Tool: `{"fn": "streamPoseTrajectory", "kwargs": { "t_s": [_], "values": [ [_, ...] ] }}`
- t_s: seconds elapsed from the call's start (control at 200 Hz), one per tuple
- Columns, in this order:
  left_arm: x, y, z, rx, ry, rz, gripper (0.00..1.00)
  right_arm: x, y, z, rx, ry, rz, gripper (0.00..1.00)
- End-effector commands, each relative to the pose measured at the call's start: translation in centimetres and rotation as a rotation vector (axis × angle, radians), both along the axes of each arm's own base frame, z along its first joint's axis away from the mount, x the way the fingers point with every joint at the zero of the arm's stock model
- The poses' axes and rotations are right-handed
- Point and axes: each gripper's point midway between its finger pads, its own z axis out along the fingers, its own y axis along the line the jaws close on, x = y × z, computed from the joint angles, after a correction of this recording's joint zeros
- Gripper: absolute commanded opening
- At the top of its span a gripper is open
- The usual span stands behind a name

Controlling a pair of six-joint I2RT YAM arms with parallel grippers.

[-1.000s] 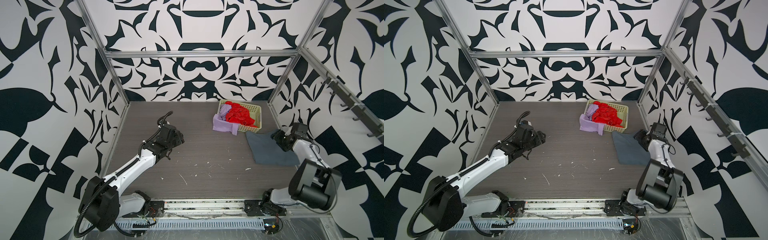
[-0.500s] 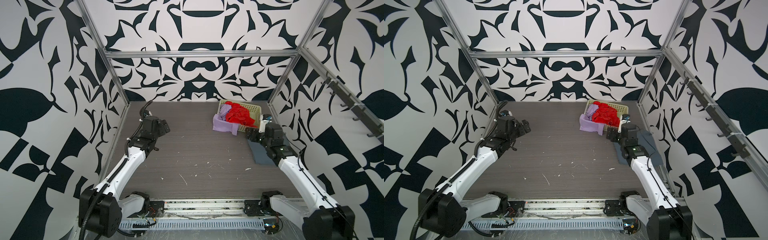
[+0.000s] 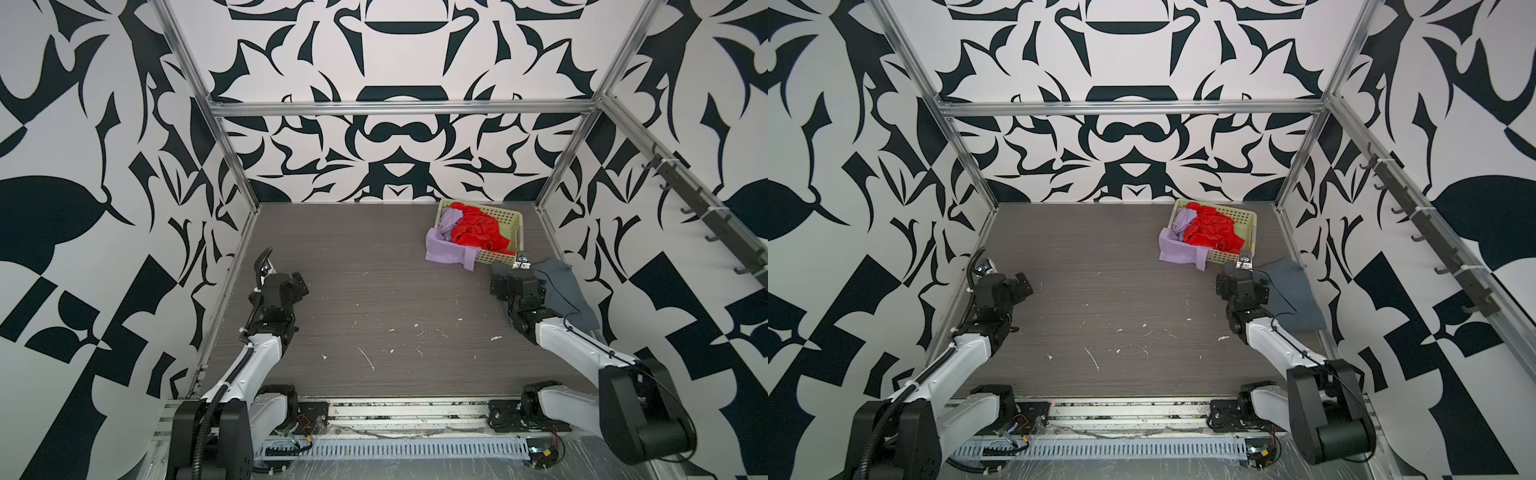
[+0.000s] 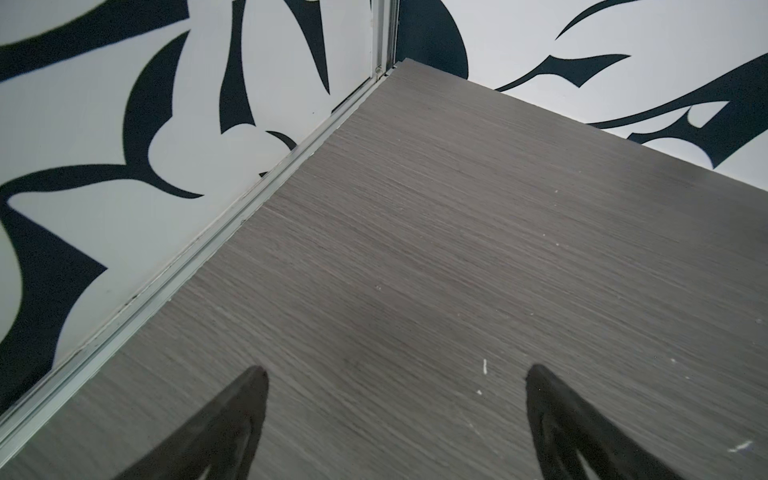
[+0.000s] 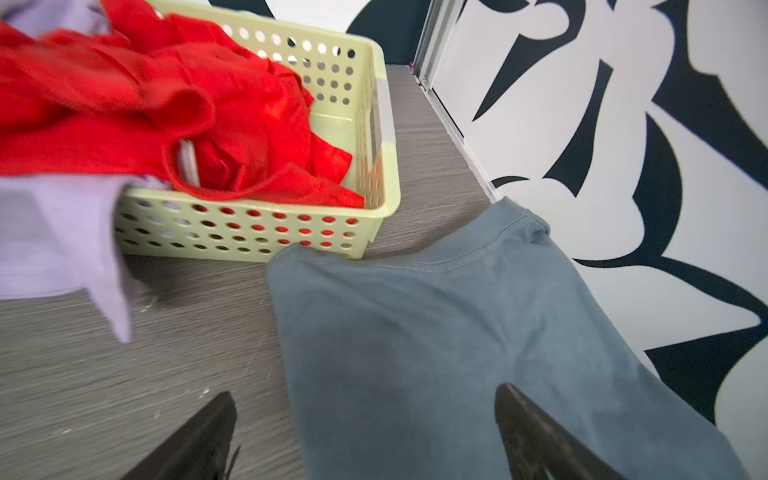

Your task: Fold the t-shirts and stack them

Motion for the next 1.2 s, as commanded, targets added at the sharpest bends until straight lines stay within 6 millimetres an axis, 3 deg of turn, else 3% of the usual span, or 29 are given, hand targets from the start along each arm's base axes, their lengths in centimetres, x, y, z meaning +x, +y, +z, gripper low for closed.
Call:
{"fn": "streamPoseTrajectory", "kwargs": {
  "t_s": [0.0,0.09,0.29,0.425,0.51,0.655,0.705,0.93,1.195],
  "values": [
    [0.8,0.8,1.8,0.027,-0.145,0.015,0.99,2.0,-0.4,1.9,-0.023,-0.141,-0.022,0.99],
    [0.7,1.4,0.2,0.043,-0.121,0.048,0.99,2.8,-0.2,1.0,-0.012,-0.162,-0.012,0.99],
    [1.7,1.9,1.0,0.077,-0.198,0.057,0.99,3.6,0.5,-0.8,-0.021,-0.197,0.049,0.99],
    [3.0,1.1,1.1,0.090,-0.209,-0.001,0.99,3.5,0.7,-1.9,-0.002,-0.191,0.071,1.00],
    [3.6,0.6,0.3,0.104,-0.161,-0.038,0.99,3.6,1.0,-1.9,0.019,-0.194,0.103,0.99],
    [4.4,1.2,-0.7,0.152,-0.231,-0.029,0.99,3.9,1.7,-2.1,0.032,-0.178,0.161,0.99],
    [5.0,-0.3,-2.0,0.132,-0.202,-0.118,0.99,4.0,1.9,-2.2,0.035,-0.172,0.174,0.99],
    [6.6,0.5,-2.6,0.119,-0.127,-0.093,0.99,4.4,2.6,-2.5,0.047,-0.153,0.226,1.00],
    [6.4,0.6,-2.7,0.111,-0.122,-0.088,0.99,4.3,2.6,-2.4,0.050,-0.155,0.223,1.00]
  ]
}}
